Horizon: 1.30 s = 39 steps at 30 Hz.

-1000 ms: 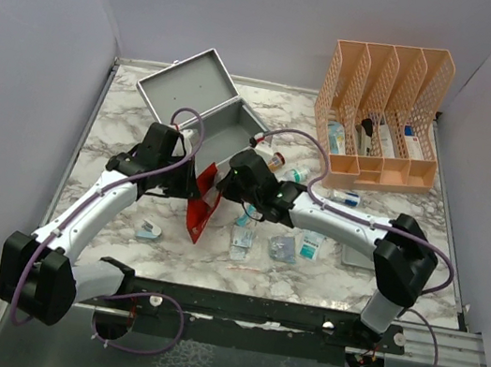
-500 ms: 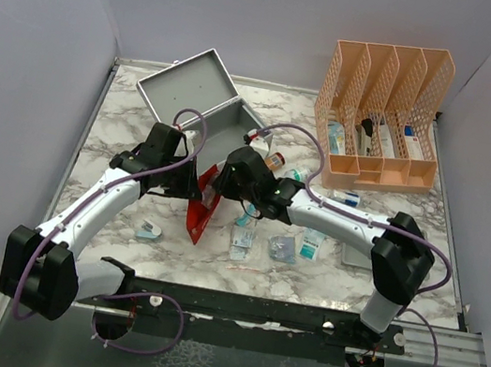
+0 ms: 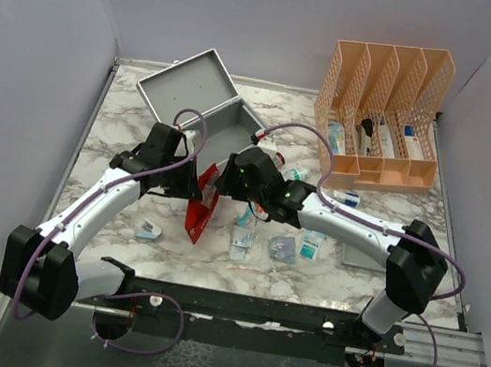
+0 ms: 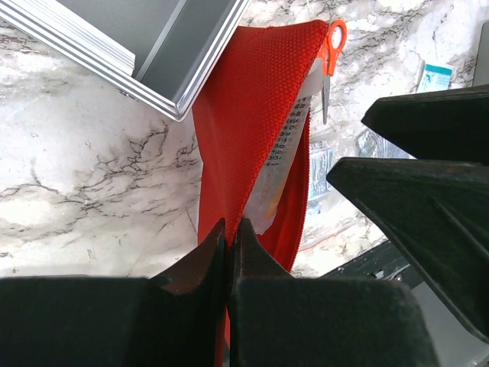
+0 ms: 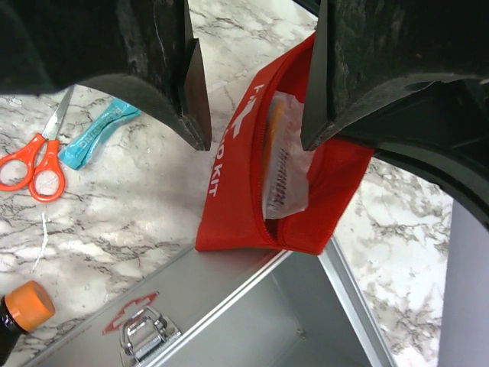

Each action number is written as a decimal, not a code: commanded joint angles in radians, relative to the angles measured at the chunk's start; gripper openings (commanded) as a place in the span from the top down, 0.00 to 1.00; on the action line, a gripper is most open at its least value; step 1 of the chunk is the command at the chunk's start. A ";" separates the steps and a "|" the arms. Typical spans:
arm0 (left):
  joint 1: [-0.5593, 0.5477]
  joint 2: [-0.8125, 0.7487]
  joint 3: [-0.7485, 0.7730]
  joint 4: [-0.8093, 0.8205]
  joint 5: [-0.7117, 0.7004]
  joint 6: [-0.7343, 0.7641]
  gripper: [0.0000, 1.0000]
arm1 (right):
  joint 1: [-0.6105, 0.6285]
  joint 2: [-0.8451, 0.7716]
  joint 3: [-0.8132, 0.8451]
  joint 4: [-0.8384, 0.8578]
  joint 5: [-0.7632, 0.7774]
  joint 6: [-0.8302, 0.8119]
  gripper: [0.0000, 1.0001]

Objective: Organize the medicine kit

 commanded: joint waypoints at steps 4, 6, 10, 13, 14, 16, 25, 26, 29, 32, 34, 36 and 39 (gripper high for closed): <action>-0.009 -0.010 0.004 0.023 0.000 0.007 1.00 | -0.032 0.043 -0.034 0.100 -0.073 -0.045 0.55; -0.009 -0.009 0.004 0.023 0.002 0.007 1.00 | -0.037 0.049 -0.045 0.159 -0.111 -0.079 0.56; -0.010 -0.012 0.002 0.025 0.004 0.007 1.00 | -0.039 0.063 -0.039 0.183 -0.124 -0.097 0.57; -0.012 -0.013 -0.001 0.029 0.005 0.002 1.00 | -0.040 0.090 -0.017 0.141 -0.088 -0.082 0.58; -0.013 -0.012 -0.002 0.029 0.006 0.003 1.00 | -0.041 0.101 -0.008 0.131 -0.078 -0.080 0.58; -0.012 -0.012 -0.001 0.031 0.009 0.001 1.00 | -0.040 0.123 0.005 0.115 -0.061 -0.076 0.58; -0.015 -0.012 -0.006 0.035 0.009 0.003 1.00 | -0.041 0.168 0.023 0.089 -0.028 -0.082 0.57; -0.016 -0.012 -0.007 0.037 0.008 0.002 1.00 | -0.041 0.170 0.031 0.076 -0.017 -0.079 0.57; -0.015 -0.010 -0.006 0.038 0.009 0.003 1.00 | -0.040 0.176 0.060 0.020 0.020 -0.062 0.58; -0.015 -0.007 -0.005 0.041 0.009 0.002 1.00 | -0.041 0.162 0.064 0.012 0.002 -0.067 0.58; -0.015 -0.006 -0.004 0.042 0.009 0.003 1.00 | -0.042 0.137 0.051 0.052 -0.056 -0.085 0.53; -0.016 -0.003 -0.005 0.044 0.009 0.005 1.00 | -0.041 0.104 0.029 0.094 -0.108 -0.090 0.51; -0.015 0.001 -0.006 0.044 0.009 0.005 1.00 | -0.041 0.061 0.000 0.122 -0.127 -0.070 0.48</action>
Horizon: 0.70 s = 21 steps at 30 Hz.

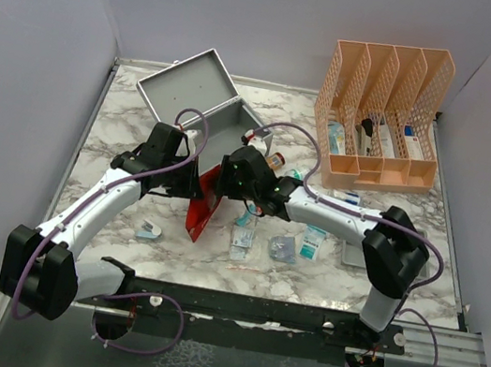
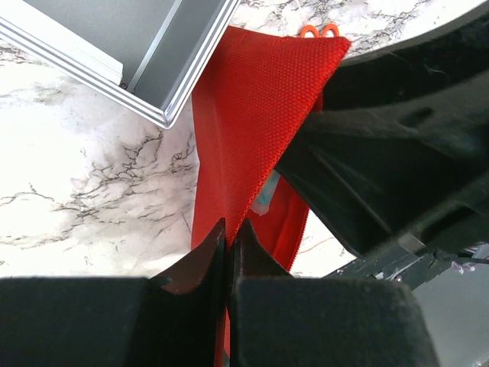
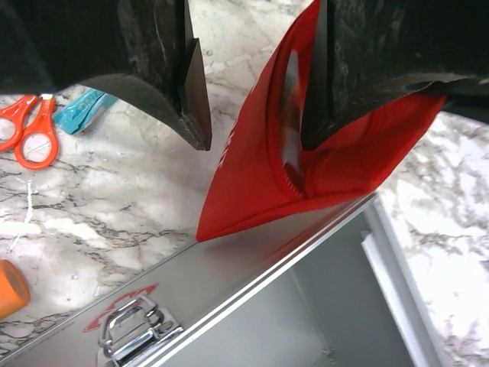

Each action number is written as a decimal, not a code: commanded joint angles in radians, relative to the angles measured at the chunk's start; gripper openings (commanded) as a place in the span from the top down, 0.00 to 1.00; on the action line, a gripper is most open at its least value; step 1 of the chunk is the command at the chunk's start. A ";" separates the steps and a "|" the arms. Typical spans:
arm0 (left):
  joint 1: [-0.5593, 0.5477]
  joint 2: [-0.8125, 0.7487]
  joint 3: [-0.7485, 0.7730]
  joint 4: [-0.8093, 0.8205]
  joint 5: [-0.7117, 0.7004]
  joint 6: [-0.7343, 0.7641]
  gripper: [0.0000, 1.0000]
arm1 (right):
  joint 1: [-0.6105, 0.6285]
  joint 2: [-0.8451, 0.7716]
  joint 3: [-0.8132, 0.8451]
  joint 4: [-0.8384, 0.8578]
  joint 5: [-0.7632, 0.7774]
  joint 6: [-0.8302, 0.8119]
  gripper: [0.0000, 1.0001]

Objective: Organize the medicine kit

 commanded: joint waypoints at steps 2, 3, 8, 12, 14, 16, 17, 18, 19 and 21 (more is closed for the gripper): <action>-0.004 0.001 -0.008 0.029 0.008 0.005 1.00 | -0.004 -0.105 -0.033 0.064 -0.055 0.012 0.48; -0.004 0.001 -0.008 0.028 0.008 0.005 1.00 | -0.004 -0.111 -0.035 0.056 -0.043 0.021 0.48; -0.006 0.003 -0.008 0.031 0.009 0.005 1.00 | -0.004 -0.124 -0.048 0.028 0.023 0.051 0.50; -0.005 0.004 -0.009 0.031 0.009 0.004 1.00 | -0.004 -0.097 -0.023 0.000 0.049 0.049 0.53; -0.004 0.004 -0.009 0.033 0.010 0.003 1.00 | -0.004 -0.077 0.001 -0.025 0.069 0.050 0.55; -0.005 0.004 -0.008 0.031 0.009 0.003 1.00 | -0.004 -0.056 0.016 -0.033 0.086 0.045 0.57; -0.006 0.004 -0.008 0.032 0.009 0.003 1.00 | -0.004 -0.046 0.020 -0.029 0.089 0.041 0.58; -0.007 0.004 -0.010 0.032 0.010 0.003 1.00 | -0.006 -0.037 0.025 -0.023 0.089 0.035 0.59; -0.006 0.003 -0.011 0.032 0.011 0.002 1.00 | -0.008 -0.030 0.028 -0.018 0.087 0.031 0.60; -0.007 0.003 -0.012 0.034 0.011 0.001 1.00 | -0.011 -0.011 0.043 -0.019 0.088 0.028 0.62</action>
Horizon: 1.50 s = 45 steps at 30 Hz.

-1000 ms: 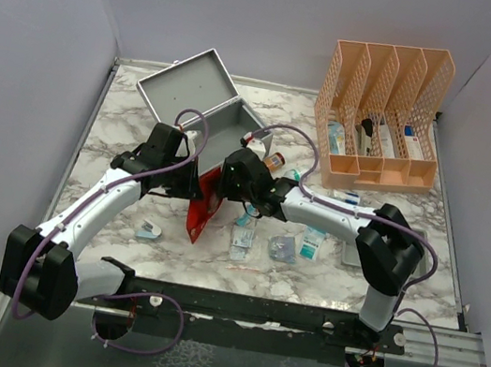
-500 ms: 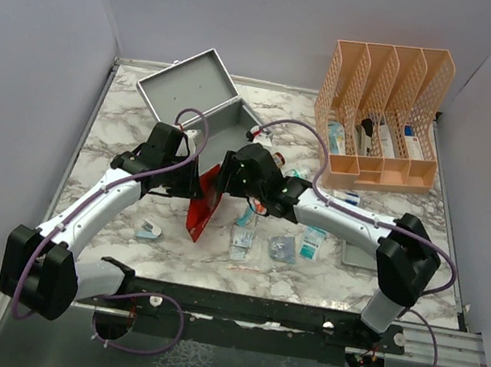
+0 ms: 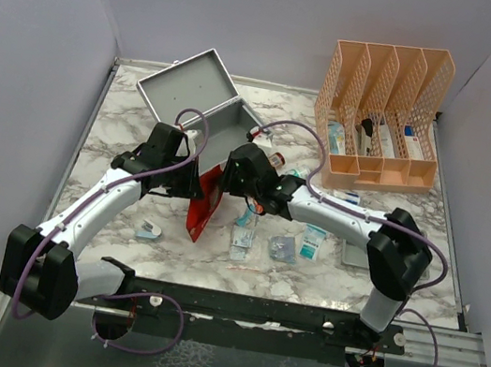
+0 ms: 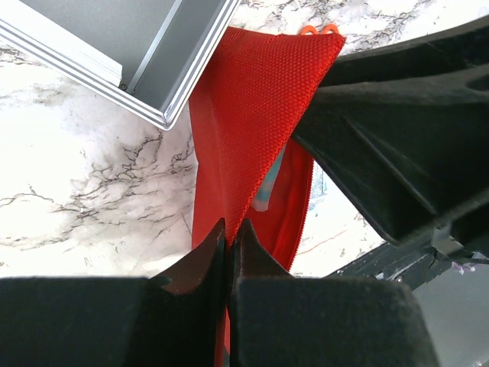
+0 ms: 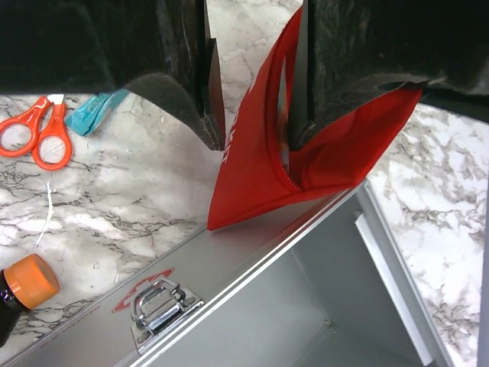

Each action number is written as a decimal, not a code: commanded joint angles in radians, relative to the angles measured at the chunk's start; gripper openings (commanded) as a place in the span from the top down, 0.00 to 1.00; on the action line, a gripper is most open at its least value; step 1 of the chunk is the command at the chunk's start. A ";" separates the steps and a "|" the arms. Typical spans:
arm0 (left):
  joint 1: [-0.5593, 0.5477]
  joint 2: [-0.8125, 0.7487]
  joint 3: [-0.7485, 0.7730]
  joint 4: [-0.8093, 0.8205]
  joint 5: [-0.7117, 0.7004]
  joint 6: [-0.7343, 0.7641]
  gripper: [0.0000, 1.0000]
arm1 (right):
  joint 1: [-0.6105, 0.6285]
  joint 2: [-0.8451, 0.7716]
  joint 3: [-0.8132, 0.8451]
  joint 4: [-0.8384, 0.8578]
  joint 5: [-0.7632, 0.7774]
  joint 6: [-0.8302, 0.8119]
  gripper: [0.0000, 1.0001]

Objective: Organize the medicine kit

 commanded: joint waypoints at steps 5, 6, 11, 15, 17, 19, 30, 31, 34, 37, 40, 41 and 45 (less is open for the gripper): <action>-0.008 0.000 -0.013 0.033 0.015 0.005 1.00 | -0.014 0.100 0.077 -0.027 0.064 -0.008 0.71; -0.008 0.000 -0.014 0.034 0.015 0.005 1.00 | -0.015 0.108 0.084 -0.032 0.067 -0.007 0.74; -0.009 -0.002 -0.014 0.039 0.020 0.002 1.00 | -0.014 0.123 0.097 -0.040 0.072 -0.011 0.95; -0.010 -0.003 -0.014 0.042 0.021 -0.001 1.00 | -0.014 0.109 0.110 -0.042 0.056 -0.027 0.99; -0.010 -0.004 -0.015 0.042 0.019 0.001 1.00 | -0.014 0.099 0.123 -0.059 0.024 -0.031 0.94; -0.010 -0.004 -0.018 0.042 0.015 0.000 1.00 | -0.014 0.072 0.117 -0.060 -0.014 -0.031 0.74; -0.011 0.011 -0.018 0.044 -0.003 0.004 1.00 | -0.014 -0.198 -0.068 -0.036 -0.186 -0.103 0.52; -0.011 0.011 -0.019 0.045 -0.003 0.005 1.00 | -0.014 -0.226 -0.093 -0.044 -0.179 -0.111 0.52; -0.011 0.010 -0.018 0.044 -0.003 0.005 1.00 | -0.014 -0.301 -0.164 -0.121 -0.058 -0.114 0.52; -0.011 0.005 -0.019 0.045 -0.005 0.006 1.00 | -0.014 -0.359 -0.222 -0.279 0.114 -0.074 0.53; -0.011 0.005 -0.017 0.045 -0.002 0.008 1.00 | -0.015 -0.411 -0.280 -0.408 0.225 -0.006 0.53; -0.011 0.006 -0.016 0.045 -0.001 0.008 1.00 | -0.016 -0.425 -0.298 -0.436 0.252 0.008 0.53; -0.011 0.009 -0.015 0.045 -0.001 0.011 1.00 | -0.017 -0.460 -0.380 -0.473 0.243 0.047 0.53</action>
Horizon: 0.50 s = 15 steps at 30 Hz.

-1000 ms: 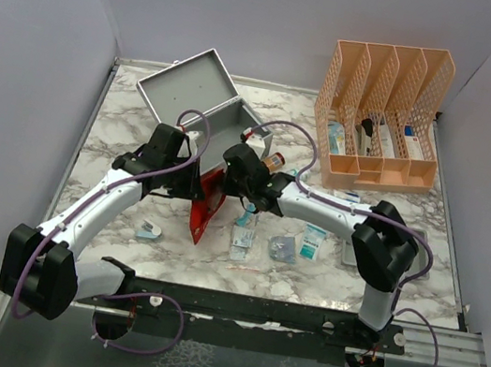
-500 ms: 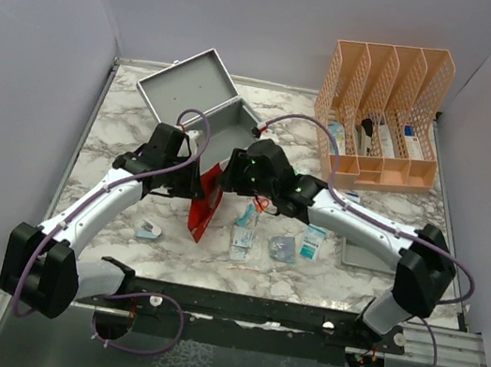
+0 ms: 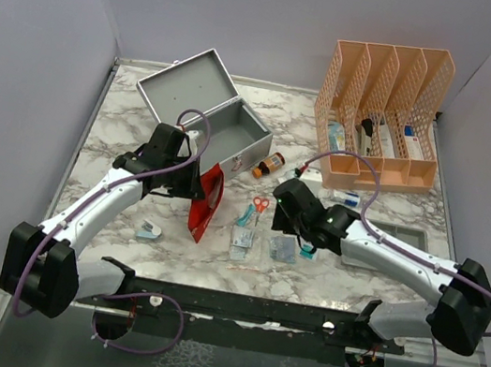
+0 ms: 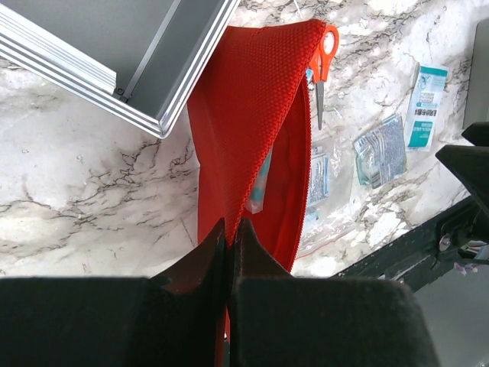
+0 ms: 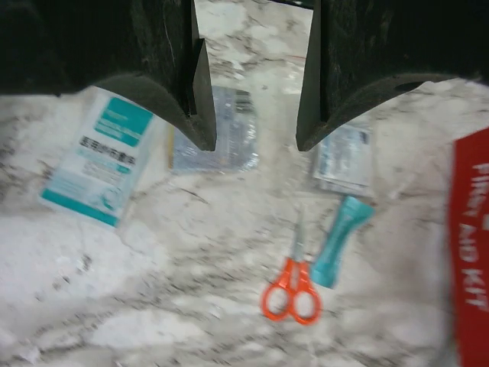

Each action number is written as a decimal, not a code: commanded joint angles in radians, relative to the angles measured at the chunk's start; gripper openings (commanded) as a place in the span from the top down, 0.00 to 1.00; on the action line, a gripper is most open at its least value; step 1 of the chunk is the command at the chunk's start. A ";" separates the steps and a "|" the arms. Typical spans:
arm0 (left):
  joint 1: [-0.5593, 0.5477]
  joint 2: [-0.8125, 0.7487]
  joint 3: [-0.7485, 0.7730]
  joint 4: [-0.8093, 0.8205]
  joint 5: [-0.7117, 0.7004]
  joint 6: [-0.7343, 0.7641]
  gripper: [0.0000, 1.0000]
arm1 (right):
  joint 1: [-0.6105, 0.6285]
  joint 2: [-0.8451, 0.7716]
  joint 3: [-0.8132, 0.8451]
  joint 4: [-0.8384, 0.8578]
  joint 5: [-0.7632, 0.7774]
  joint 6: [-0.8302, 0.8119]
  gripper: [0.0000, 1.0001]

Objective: Organize the medicine kit

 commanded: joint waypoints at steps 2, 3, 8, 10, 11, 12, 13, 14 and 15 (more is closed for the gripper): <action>-0.004 0.003 -0.006 0.024 -0.001 0.012 1.00 | -0.004 -0.052 -0.100 -0.096 0.027 0.061 0.53; -0.005 0.005 -0.006 0.023 0.000 0.013 1.00 | -0.004 -0.052 -0.115 -0.067 -0.024 0.048 0.53; -0.004 0.013 0.000 0.023 0.006 0.014 1.00 | -0.004 -0.027 -0.169 0.107 -0.197 0.003 0.53; -0.004 0.013 0.000 0.024 0.007 0.014 1.00 | -0.003 -0.004 -0.172 0.131 -0.214 0.019 0.54; -0.004 0.013 0.001 0.024 0.007 0.013 1.00 | -0.003 0.008 -0.173 0.138 -0.216 0.028 0.54; -0.004 0.012 0.001 0.025 0.008 0.012 1.00 | -0.004 0.018 -0.176 0.150 -0.218 0.033 0.54; -0.005 0.013 -0.001 0.025 0.010 0.012 1.00 | -0.004 0.026 -0.183 0.166 -0.226 0.033 0.54; -0.006 0.013 -0.001 0.026 0.010 0.011 1.00 | -0.004 0.035 -0.191 0.185 -0.233 0.034 0.55; -0.006 0.013 -0.002 0.027 0.010 0.011 1.00 | -0.004 0.042 -0.198 0.201 -0.244 0.039 0.55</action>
